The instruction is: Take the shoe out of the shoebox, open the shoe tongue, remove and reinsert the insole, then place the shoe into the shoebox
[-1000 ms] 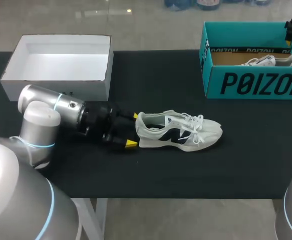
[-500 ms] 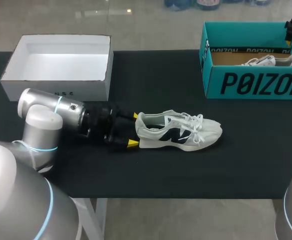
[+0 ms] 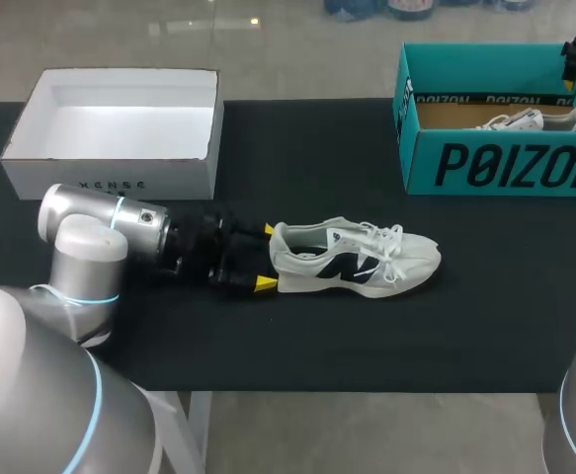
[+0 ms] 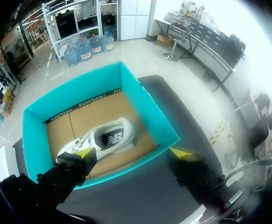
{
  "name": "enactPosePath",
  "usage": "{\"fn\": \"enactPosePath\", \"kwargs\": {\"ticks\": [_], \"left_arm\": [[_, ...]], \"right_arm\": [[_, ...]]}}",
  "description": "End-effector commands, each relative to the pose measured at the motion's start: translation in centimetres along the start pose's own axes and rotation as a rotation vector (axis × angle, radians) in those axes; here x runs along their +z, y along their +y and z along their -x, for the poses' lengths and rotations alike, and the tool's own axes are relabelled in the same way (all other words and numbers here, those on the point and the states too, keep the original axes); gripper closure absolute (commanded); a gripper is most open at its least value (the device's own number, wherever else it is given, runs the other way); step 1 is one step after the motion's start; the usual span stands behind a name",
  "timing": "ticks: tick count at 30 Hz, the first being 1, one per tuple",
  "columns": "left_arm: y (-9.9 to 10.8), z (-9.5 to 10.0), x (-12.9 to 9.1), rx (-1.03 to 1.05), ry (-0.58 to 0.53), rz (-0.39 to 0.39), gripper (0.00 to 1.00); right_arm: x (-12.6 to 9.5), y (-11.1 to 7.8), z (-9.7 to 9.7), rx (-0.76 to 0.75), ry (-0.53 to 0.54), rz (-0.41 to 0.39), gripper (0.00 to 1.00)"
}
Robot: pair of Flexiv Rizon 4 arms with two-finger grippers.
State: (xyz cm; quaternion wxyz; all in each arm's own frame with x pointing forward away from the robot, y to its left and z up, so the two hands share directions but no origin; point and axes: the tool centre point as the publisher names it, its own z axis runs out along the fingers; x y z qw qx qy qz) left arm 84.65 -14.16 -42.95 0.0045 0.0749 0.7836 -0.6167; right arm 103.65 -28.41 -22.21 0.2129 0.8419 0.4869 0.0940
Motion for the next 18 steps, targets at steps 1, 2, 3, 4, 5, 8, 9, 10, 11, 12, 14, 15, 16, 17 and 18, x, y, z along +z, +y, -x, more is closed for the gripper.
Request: {"fn": "enactPosePath", "kwargs": {"ticks": [1, 2, 3, 4, 5, 8, 9, 10, 11, 12, 14, 15, 16, 17, 18], "left_arm": [[0.03, 0.15, 0.31, -0.005, -0.001, -0.010, 0.00], [-0.02, 0.13, 0.26, -0.006, -0.001, -0.010, 0.00], [-0.07, 0.10, 0.21, -0.009, -0.001, -0.012, 0.00], [-0.10, 0.06, 0.15, -0.010, -0.002, -0.012, 0.00], [-0.12, 0.03, 0.12, -0.011, -0.002, -0.012, 0.00], [-0.19, -0.19, 0.05, -0.022, 0.004, -0.017, 0.00], [-0.22, -0.25, 0.05, -0.024, 0.006, -0.019, 0.00], [-0.26, -0.32, 0.05, -0.026, 0.008, -0.020, 0.00], [-0.30, -0.39, 0.06, -0.027, 0.009, -0.021, 0.00], [-0.32, -0.45, 0.07, -0.031, 0.012, -0.024, 0.00], [-0.35, -0.58, 0.10, -0.034, 0.014, -0.026, 0.00], [-0.35, -0.62, 0.11, -0.033, 0.015, -0.025, 0.00], [-0.35, -0.63, 0.11, -0.035, 0.013, -0.027, 0.00], [-0.35, -0.64, 0.11, -0.035, 0.012, -0.027, 0.00], [-0.32, -0.63, 0.12, -0.036, 0.012, -0.026, 0.00]], "right_arm": [[0.00, -0.02, -0.04, 0.001, -0.001, 0.001, 0.00], [0.00, -0.02, -0.04, 0.001, -0.001, 0.001, 0.00], [0.00, -0.02, -0.04, 0.001, -0.001, 0.001, 0.00], [0.00, -0.02, -0.04, 0.001, -0.001, 0.001, 0.00], [0.00, -0.02, -0.04, 0.001, -0.001, 0.001, 0.00], [0.00, -0.02, -0.04, 0.001, -0.001, 0.001, 0.00], [0.00, -0.02, -0.04, 0.001, -0.001, 0.001, 0.00], [0.00, -0.02, -0.04, 0.001, -0.001, 0.001, 0.00], [0.00, -0.02, -0.04, 0.001, -0.001, 0.001, 0.00], [0.00, -0.02, -0.04, 0.001, -0.001, 0.001, 0.00], [0.00, -0.02, -0.04, 0.001, -0.001, 0.001, 0.00], [0.00, -0.02, -0.04, 0.001, -0.001, 0.001, 0.00], [0.00, -0.02, -0.04, 0.001, -0.001, 0.001, 0.00], [0.00, -0.02, -0.04, 0.001, -0.001, 0.001, 0.00], [0.00, -0.02, -0.04, 0.001, -0.001, 0.001, 0.00]]}}
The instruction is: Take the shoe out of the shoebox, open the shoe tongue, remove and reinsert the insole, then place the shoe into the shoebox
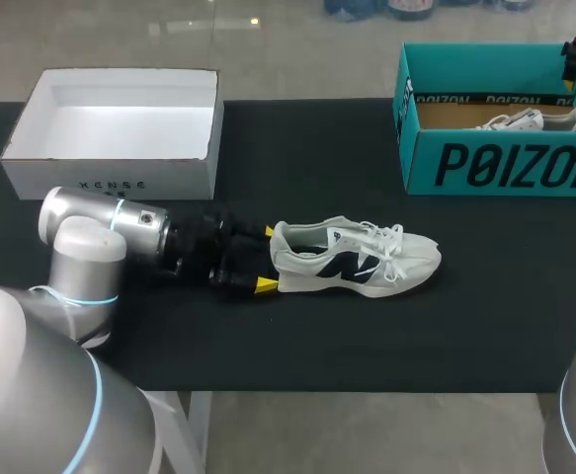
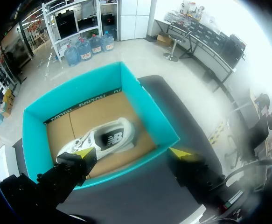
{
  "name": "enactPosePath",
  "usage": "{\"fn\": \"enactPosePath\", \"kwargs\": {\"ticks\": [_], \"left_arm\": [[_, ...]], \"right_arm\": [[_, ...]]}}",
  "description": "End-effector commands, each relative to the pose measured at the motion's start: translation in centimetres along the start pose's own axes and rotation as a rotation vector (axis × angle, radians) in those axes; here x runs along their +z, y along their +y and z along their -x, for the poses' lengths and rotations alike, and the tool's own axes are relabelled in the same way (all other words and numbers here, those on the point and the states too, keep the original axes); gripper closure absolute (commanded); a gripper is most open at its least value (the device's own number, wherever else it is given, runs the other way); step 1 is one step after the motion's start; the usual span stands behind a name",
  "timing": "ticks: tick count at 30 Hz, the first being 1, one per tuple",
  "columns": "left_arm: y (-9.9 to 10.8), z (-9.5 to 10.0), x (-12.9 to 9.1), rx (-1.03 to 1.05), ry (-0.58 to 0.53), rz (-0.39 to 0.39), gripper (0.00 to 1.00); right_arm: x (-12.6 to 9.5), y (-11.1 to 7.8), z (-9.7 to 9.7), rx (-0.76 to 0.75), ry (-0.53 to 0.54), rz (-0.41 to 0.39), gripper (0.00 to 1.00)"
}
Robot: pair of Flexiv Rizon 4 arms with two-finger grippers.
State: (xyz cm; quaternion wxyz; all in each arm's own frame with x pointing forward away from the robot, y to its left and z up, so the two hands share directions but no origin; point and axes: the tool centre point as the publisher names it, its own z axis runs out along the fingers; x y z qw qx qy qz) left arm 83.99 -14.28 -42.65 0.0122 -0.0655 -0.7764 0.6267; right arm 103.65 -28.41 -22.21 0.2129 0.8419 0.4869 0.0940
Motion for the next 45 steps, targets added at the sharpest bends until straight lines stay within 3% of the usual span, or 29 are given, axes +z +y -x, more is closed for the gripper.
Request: {"fn": "enactPosePath", "kwargs": {"ticks": [1, 22, 24, 45], "left_arm": [[0.1, 0.1, 0.0, -0.002, -0.006, 0.000, 0.00], [0.8, 0.7, 1.0, -0.014, -0.017, 0.007, 0.00], [0.8, 0.7, 1.0, -0.021, -0.032, -0.004, 1.00], [0.8, 0.7, 0.9, -0.026, -0.023, -0.003, 1.00]], "right_arm": [[0.0, 0.0, 0.0, 0.001, -0.001, 0.001, 0.00], [0.0, 0.0, 0.0, 0.001, -0.001, 0.001, 0.00], [0.0, 0.0, 0.0, 0.001, -0.001, 0.001, 0.00], [0.0, 0.0, 0.0, 0.001, -0.001, 0.001, 0.00]]}}
